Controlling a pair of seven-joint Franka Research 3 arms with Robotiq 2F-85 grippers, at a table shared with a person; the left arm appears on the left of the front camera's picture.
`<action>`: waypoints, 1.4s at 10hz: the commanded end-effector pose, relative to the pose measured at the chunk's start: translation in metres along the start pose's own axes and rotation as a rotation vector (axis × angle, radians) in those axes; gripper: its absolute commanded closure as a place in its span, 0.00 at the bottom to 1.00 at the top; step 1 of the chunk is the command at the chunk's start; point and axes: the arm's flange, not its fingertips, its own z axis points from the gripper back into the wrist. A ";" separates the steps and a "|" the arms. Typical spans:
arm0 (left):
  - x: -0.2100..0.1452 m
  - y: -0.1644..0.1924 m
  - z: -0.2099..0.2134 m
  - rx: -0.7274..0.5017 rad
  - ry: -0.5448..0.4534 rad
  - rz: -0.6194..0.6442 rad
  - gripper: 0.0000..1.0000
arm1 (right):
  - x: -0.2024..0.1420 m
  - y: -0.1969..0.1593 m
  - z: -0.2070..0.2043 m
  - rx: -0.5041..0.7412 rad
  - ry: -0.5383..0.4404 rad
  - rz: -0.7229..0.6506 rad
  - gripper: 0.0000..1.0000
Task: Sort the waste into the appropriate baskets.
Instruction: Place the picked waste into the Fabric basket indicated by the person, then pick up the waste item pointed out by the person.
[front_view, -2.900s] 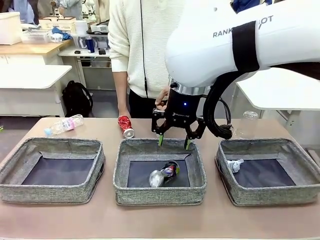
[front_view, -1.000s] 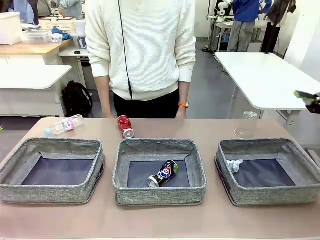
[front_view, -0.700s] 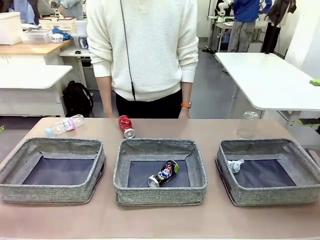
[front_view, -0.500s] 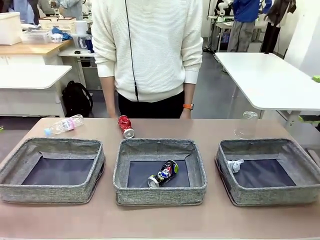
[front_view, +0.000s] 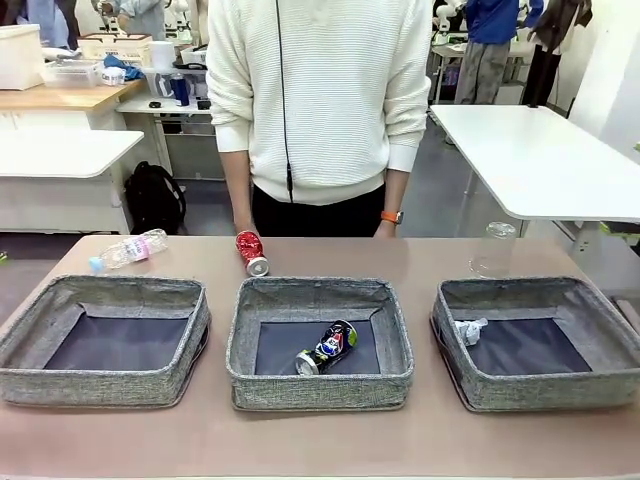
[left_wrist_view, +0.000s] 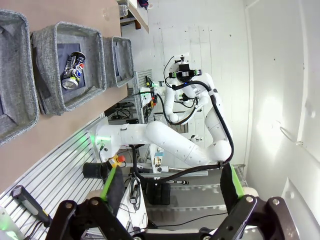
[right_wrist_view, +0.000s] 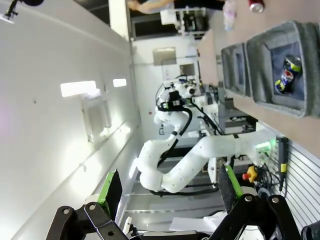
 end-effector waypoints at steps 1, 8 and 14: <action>-0.001 -0.001 -0.001 -0.012 -0.006 -0.020 0.00 | 0.001 0.002 -0.001 0.019 0.007 0.022 0.00; -0.001 -0.001 -0.001 -0.012 -0.006 -0.020 0.00 | 0.001 0.002 -0.001 0.019 0.007 0.022 0.00; -0.001 -0.001 -0.001 -0.012 -0.006 -0.020 0.00 | 0.001 0.002 -0.001 0.019 0.007 0.022 0.00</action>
